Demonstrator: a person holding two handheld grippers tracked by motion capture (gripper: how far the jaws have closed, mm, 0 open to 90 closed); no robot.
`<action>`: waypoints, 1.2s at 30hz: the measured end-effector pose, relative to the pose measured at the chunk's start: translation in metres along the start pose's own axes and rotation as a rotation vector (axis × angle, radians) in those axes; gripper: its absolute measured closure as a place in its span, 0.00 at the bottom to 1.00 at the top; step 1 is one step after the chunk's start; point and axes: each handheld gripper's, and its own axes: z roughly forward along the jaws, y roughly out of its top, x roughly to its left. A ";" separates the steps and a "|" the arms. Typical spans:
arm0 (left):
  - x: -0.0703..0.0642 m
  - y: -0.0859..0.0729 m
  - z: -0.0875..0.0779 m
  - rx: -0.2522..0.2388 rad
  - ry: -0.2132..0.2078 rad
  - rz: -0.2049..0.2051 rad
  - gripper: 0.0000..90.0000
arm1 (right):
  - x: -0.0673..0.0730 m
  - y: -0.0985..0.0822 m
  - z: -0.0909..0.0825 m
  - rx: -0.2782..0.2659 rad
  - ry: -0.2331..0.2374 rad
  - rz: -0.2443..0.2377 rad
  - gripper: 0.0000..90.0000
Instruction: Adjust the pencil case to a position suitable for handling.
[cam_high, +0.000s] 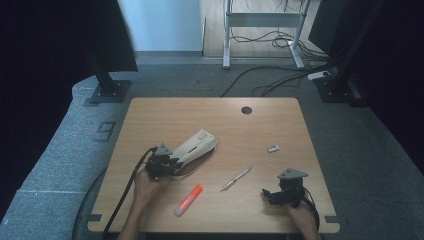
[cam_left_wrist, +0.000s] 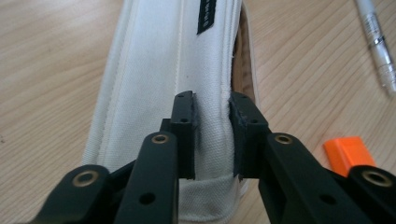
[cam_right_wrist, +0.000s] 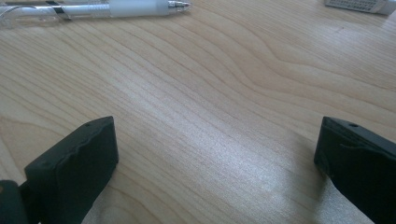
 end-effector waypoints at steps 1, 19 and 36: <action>0.000 0.000 -0.001 -0.006 -0.002 -0.003 0.84 | 0.000 0.000 0.000 0.000 -0.001 0.001 0.00; 0.012 0.000 -0.017 -0.081 -0.081 -0.080 0.86 | 0.001 0.001 0.001 0.000 -0.008 0.007 0.00; 0.011 0.000 -0.017 -0.074 -0.086 -0.063 0.86 | 0.025 0.022 0.004 -0.008 0.104 -0.072 0.03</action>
